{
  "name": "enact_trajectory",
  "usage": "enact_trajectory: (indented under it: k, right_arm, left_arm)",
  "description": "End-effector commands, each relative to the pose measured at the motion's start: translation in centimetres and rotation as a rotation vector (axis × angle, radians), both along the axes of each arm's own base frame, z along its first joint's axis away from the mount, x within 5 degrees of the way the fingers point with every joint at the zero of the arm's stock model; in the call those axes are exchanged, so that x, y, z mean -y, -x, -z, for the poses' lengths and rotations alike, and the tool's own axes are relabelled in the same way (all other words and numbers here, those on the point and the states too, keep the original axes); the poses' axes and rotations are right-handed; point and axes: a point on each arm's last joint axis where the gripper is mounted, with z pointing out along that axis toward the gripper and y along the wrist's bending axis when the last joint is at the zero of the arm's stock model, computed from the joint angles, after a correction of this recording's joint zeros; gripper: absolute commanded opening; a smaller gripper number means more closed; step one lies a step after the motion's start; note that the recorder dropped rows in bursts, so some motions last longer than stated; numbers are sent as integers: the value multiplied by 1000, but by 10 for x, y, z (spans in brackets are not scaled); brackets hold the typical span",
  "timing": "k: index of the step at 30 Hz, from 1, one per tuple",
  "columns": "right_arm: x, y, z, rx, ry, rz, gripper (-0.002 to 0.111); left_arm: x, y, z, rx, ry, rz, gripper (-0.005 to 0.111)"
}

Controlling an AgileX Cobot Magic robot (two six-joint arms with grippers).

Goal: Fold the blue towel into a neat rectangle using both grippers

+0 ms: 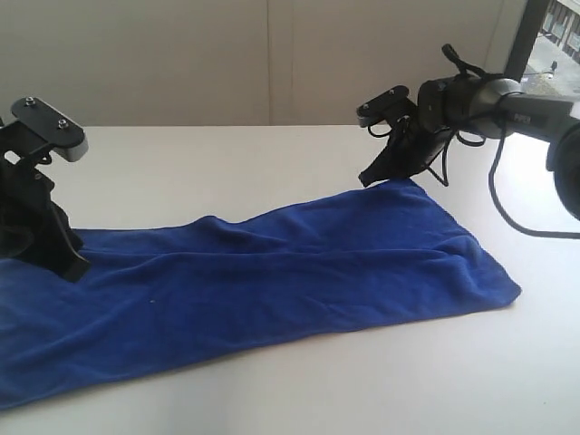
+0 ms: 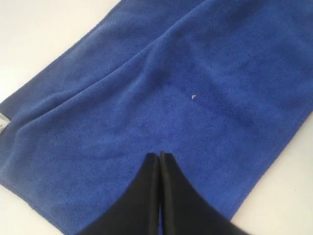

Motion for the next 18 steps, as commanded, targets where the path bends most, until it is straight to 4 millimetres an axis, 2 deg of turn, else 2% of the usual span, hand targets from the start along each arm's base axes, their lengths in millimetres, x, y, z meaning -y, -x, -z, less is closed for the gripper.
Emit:
enact_trajectory:
  k: [1, 9, 18]
  right_arm:
    - [3, -6, 5, 13, -4, 12, 0]
    - [7, -8, 17, -2, -3, 20, 0]
    - [32, -9, 27, -13, -3, 66, 0]
  left_arm:
    - [2, 4, -1, -5, 20, -7, 0]
    - [2, 3, -1, -1, 21, -8, 0]
    - [2, 3, -1, -1, 21, -8, 0]
